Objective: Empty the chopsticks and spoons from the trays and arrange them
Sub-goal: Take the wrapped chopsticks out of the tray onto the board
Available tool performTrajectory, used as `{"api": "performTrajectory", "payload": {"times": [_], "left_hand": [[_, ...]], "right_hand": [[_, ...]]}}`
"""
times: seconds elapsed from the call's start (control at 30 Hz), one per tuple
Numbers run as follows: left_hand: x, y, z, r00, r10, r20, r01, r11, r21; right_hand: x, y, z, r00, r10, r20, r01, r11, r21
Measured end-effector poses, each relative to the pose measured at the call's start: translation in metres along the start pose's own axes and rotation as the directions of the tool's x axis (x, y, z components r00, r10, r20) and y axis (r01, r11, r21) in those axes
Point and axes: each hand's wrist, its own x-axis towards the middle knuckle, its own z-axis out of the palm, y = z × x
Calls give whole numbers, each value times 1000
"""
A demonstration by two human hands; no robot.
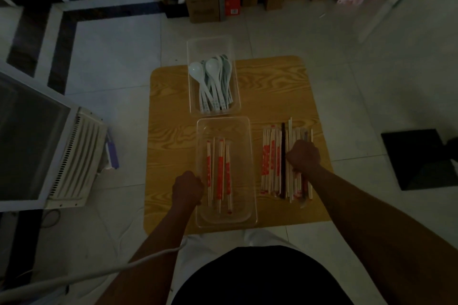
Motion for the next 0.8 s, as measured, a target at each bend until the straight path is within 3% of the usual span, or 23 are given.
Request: {"api": "performTrajectory", "payload": {"times": [0.27,0.4,0.5,0.8], "left_hand": [[0,-1,0,1000,10,-9,-10,1000,-18],[1,-2,4,997,51,-52,-51,999,-8],[4,-7,8,996,61,-64,-65,997,-51],[2,-10,6,995,90,-53,-93,994,-61]], "right_hand": [[-27,-88,5,953,-275,-127,283,957,54],[-69,-109,58,916,-396,59,396,918,19],[-86,-107,93,922,-354,159,360,933,-13],[-85,-110,112,978,-204,52,205,979,-11]]}}
